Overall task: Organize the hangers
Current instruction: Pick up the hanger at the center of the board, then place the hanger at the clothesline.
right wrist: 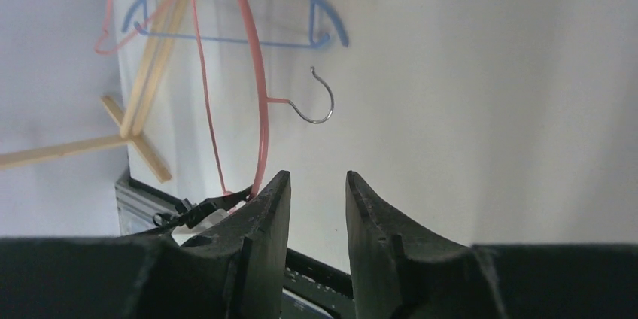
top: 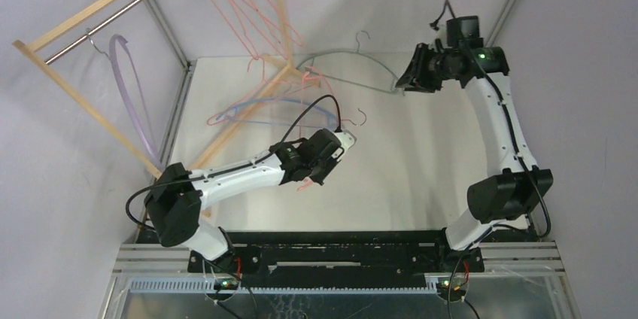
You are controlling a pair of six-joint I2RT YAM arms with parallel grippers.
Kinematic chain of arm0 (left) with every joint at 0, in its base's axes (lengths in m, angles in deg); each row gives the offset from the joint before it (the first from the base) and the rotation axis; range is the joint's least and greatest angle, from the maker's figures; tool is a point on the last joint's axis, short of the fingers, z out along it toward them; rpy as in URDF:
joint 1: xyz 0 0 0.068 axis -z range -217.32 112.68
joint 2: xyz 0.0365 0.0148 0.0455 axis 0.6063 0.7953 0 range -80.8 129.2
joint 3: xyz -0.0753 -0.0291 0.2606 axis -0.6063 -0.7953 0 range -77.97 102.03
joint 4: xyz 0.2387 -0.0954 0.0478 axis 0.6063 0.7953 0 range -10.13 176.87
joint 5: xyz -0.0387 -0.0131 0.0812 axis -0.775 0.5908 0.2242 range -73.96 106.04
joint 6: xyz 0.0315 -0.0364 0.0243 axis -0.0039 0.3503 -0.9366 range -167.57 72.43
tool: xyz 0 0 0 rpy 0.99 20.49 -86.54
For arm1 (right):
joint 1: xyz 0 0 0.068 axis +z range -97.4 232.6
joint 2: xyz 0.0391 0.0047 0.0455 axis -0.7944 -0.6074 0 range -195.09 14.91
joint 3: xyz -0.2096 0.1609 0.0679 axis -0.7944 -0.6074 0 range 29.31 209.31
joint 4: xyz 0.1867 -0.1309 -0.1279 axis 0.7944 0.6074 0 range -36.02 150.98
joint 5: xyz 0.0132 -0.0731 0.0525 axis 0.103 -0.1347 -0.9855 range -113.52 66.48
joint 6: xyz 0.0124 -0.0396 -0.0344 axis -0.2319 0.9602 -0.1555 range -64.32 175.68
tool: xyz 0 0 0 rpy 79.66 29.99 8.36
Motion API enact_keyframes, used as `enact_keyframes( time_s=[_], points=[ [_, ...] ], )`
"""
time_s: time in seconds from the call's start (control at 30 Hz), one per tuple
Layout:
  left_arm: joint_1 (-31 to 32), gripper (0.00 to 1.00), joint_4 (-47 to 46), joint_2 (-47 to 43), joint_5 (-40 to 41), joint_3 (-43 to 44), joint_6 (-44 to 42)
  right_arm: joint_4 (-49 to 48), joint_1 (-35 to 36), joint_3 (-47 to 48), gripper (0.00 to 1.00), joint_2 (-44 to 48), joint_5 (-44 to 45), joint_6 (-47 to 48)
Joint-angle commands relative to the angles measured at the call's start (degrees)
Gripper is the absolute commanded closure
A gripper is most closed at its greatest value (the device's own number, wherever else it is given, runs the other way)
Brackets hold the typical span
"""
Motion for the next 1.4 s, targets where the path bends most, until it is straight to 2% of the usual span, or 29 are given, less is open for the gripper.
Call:
enact_keyframes(
  time_s=[0.0,0.13,0.2,0.3,0.4,0.5,0.6,0.77,0.9,1.0,1.2,1.37],
  points=[
    [-0.4,1.00,1.3,-5.5,2.2,0.1,3.0,-2.8,-2.9,0.6,0.59,2.9,-4.6,-2.1],
    [-0.7,1.00,4.6,-10.4,-1.6,1.9,3.0,-2.7,-4.0,-0.4,0.57,2.5,-3.5,-2.2],
    [-0.8,1.00,6.8,-12.9,-8.3,4.4,2.2,-3.6,-4.7,-1.5,0.58,2.2,-3.3,-2.6],
    [-1.5,1.00,10.3,-15.7,-17.2,8.4,5.6,-6.7,-5.0,-4.1,0.59,2.2,-2.7,-4.0],
    [-1.6,1.00,8.9,-21.3,-20.8,8.1,11.1,-9.5,-5.0,-6.6,0.60,1.8,-2.7,-5.3],
    [-2.7,1.00,3.3,-28.8,-18.9,4.1,16.8,-10.7,-4.9,-8.2,0.62,1.0,-3.0,-5.6],
    [-4.7,1.00,0.9,-34.1,-13.3,3.1,19.7,-11.3,-4.9,-9.1,0.63,0.1,-3.1,-5.7],
    [-5.5,1.00,0.9,-35.4,-4.3,5.9,20.0,-11.6,-4.6,-9.1,0.65,-1.5,-3.7,-5.4],
    [-6.0,1.00,-3.8,-37.0,0.9,4.2,22.8,-11.7,-4.4,-8.8,0.66,-2.2,-4.2,-5.3],
    [-6.6,1.00,-6.6,-36.9,0.9,3.6,23.5,-11.8,-4.3,-9.1,0.66,-2.2,-4.0,-5.2],
    [-6.6,1.00,-10.6,-35.5,-4.9,0.3,25.1,-12.0,-4.2,-10.2,0.67,-1.6,-3.9,-4.6],
    [-5.7,1.00,-10.3,-34.9,-7.5,0.3,22.8,-12.2,-4.3,-11.1,0.67,-1.3,-3.9,-4.5]
  ],
)
